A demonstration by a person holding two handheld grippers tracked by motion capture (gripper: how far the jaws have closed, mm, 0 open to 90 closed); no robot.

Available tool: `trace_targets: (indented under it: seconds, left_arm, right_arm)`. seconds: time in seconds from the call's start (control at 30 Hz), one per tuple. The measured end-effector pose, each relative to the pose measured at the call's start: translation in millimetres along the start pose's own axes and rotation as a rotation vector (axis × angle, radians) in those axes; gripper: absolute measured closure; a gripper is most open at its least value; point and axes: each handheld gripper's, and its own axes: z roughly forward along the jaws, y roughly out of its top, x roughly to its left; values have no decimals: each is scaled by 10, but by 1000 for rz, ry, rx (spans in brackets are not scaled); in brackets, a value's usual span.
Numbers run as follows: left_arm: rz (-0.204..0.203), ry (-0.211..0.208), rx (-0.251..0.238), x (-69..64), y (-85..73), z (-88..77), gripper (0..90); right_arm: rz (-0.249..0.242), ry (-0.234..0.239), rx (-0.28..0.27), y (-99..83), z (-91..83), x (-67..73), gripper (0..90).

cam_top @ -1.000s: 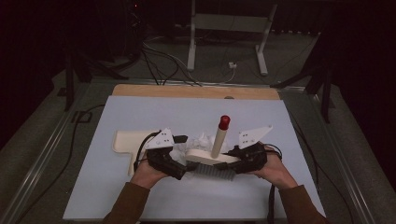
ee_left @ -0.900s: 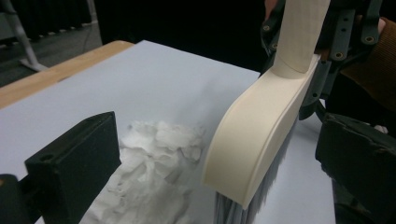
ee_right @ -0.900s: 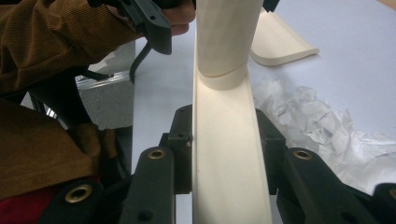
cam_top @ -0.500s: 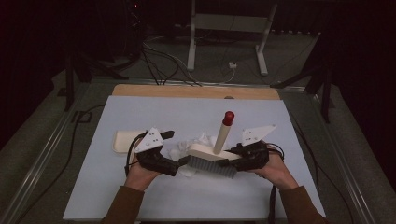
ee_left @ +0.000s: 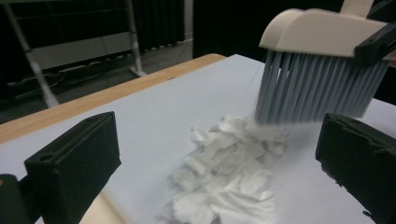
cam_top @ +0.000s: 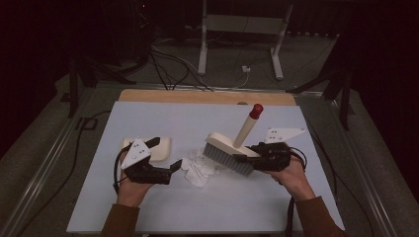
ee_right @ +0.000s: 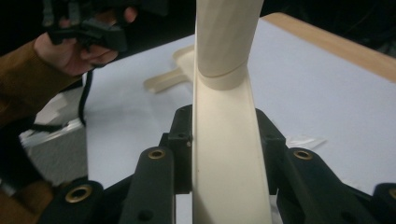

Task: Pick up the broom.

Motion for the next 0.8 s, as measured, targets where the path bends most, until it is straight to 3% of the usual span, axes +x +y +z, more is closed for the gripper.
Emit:
trace_targets:
  seconds: [0.5,0.67,0.7,0.8]
  left_arm:
    - [-17,157,21,188,-323,-264,7]
    - [-41,190,21,257,-443,-343,7]
    - [-46,198,19,268,-469,-356,7]
    - [-64,220,11,303,-541,-392,8]
  right_arm:
    - [41,-223,-43,20,-52,-26,679]
    - [66,-281,-50,7,-66,-50,679]
    - [69,-317,-46,-1,-63,-53,679]
    - [71,-355,-39,-7,-55,-48,679]
